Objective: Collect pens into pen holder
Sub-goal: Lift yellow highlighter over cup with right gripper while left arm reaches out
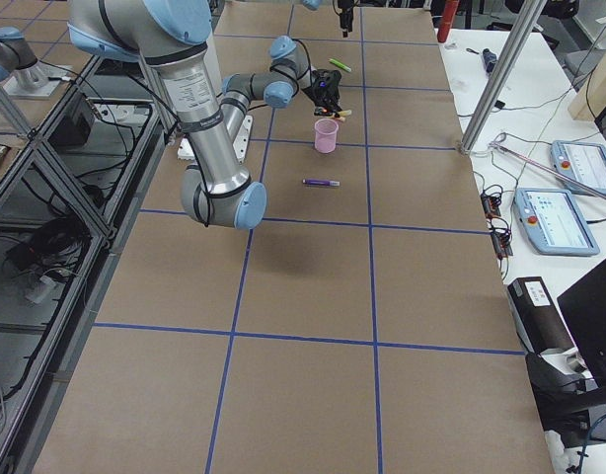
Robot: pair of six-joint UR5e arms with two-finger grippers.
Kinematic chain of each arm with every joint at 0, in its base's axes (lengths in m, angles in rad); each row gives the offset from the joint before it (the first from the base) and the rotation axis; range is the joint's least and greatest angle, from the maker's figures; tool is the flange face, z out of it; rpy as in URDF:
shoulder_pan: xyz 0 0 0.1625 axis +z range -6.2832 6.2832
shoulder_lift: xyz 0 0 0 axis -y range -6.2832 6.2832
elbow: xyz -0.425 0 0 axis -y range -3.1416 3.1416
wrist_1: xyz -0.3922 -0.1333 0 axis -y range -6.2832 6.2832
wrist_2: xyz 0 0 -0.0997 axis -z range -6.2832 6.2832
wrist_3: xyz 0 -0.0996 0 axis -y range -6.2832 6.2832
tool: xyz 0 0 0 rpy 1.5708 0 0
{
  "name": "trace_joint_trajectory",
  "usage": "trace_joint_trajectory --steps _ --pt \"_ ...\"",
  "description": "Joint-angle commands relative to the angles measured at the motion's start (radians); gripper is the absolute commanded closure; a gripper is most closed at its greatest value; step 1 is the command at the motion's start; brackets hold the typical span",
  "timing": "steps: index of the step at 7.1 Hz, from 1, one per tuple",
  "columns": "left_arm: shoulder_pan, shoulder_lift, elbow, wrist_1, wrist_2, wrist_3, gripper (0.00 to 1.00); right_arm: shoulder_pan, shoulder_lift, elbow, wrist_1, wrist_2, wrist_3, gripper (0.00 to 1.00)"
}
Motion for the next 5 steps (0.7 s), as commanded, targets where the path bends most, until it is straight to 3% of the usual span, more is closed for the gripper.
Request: trace_joint_trajectory --steps 1,4,5 --pt "0.002 -0.001 0.0 0.0 0.0 0.0 0.01 -0.054 0.024 -0.068 -0.01 -0.116 0.01 1.0" --pt "0.003 -0.001 -0.001 0.0 0.02 -0.003 0.01 -0.111 0.021 -0.104 -0.01 -0.206 0.004 1.0" --pt "0.005 -0.002 -0.001 0.0 0.02 -0.003 0.01 -0.12 0.018 -0.101 -0.011 -0.208 0.004 0.9"
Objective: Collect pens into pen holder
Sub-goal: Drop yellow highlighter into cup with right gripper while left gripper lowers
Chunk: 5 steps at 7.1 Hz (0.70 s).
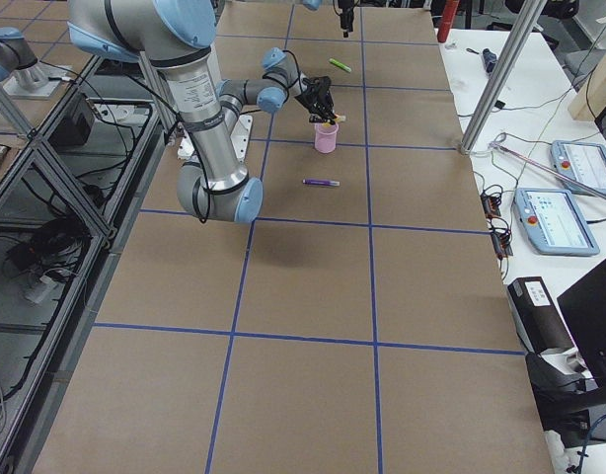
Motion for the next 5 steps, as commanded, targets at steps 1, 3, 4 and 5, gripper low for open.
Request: trace_joint_trajectory --steps 1,3,4,5 --pt "0.0 0.0 0.0 0.0 0.002 0.0 0.01 -0.016 -0.012 0.002 -0.004 -0.016 -0.001 0.3" --pt "0.026 -0.012 0.001 0.003 0.021 -0.003 0.01 -0.03 -0.017 0.032 -0.007 -0.03 -0.009 0.0" --pt "0.082 -0.053 0.003 0.006 0.079 -0.044 0.01 -0.03 -0.044 0.111 -0.053 -0.019 -0.011 0.0" --pt "0.122 -0.097 0.003 0.065 0.09 -0.057 0.02 -0.018 -0.066 0.193 -0.078 0.013 -0.059 0.0"
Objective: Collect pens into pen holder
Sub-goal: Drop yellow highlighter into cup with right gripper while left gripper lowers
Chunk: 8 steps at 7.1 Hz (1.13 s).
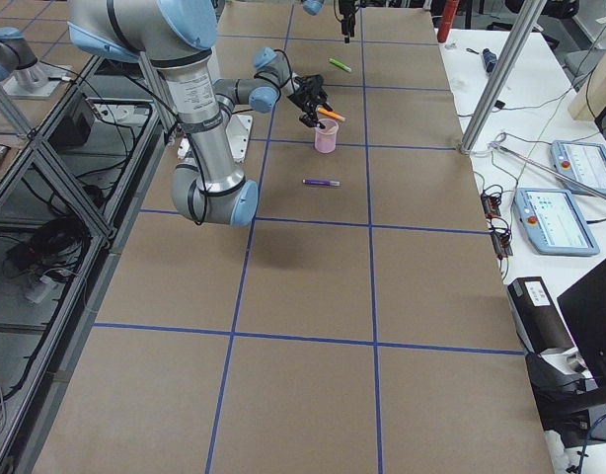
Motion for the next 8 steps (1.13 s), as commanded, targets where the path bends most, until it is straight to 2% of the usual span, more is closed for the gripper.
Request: trace_joint_trajectory --steps 1,2,3,4,5,6,7,8 --pt "0.086 -0.088 0.001 0.12 0.03 -0.01 0.03 0.027 -0.109 0.19 -0.035 0.101 -0.126 0.0" --pt "0.165 -0.091 0.005 0.14 0.04 0.022 0.06 0.105 -0.181 0.208 -0.029 0.269 -0.197 0.0" --pt "0.168 -0.09 0.004 0.175 0.083 0.158 0.09 0.222 -0.193 0.205 -0.026 0.463 -0.29 0.0" --pt "0.16 -0.091 0.005 0.25 0.088 0.314 0.09 0.351 -0.228 0.193 -0.028 0.683 -0.396 0.0" --pt "0.146 -0.093 0.004 0.331 0.102 0.469 0.08 0.472 -0.274 0.178 -0.026 0.864 -0.509 0.0" --pt "0.14 -0.093 0.004 0.356 0.129 0.548 0.08 0.543 -0.317 0.159 -0.025 0.958 -0.614 0.0" --pt "0.144 -0.096 0.028 0.373 0.12 0.57 0.1 0.562 -0.332 0.139 -0.023 0.987 -0.665 0.0" --pt "0.145 -0.151 0.037 0.49 0.119 0.647 0.14 0.604 -0.345 0.118 -0.023 1.034 -0.689 0.0"
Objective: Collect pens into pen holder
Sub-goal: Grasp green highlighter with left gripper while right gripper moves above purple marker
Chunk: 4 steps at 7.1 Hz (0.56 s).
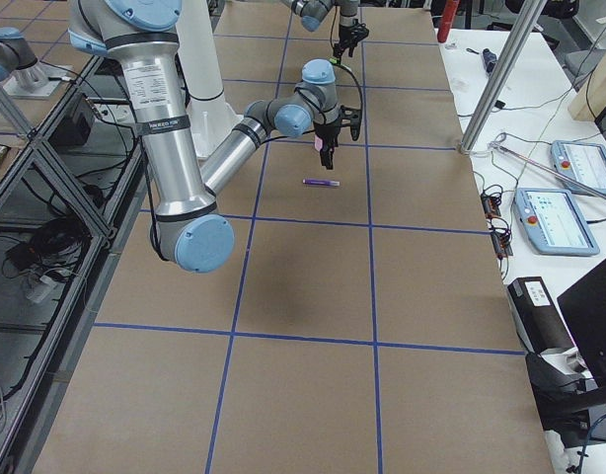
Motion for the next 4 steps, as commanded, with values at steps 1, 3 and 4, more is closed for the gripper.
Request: trace_joint_trajectory --steps 1,3,4 --pt "-0.001 -0.099 0.013 0.241 0.001 0.14 0.15 0.104 -0.035 -0.053 0.001 0.144 -0.139 0.0" --pt "0.002 -0.106 0.045 0.27 0.001 0.145 0.22 0.145 -0.072 -0.06 0.001 0.183 -0.207 0.0" --pt "0.003 -0.106 0.064 0.27 0.001 0.145 0.22 0.145 -0.074 -0.072 0.002 0.183 -0.209 0.0"
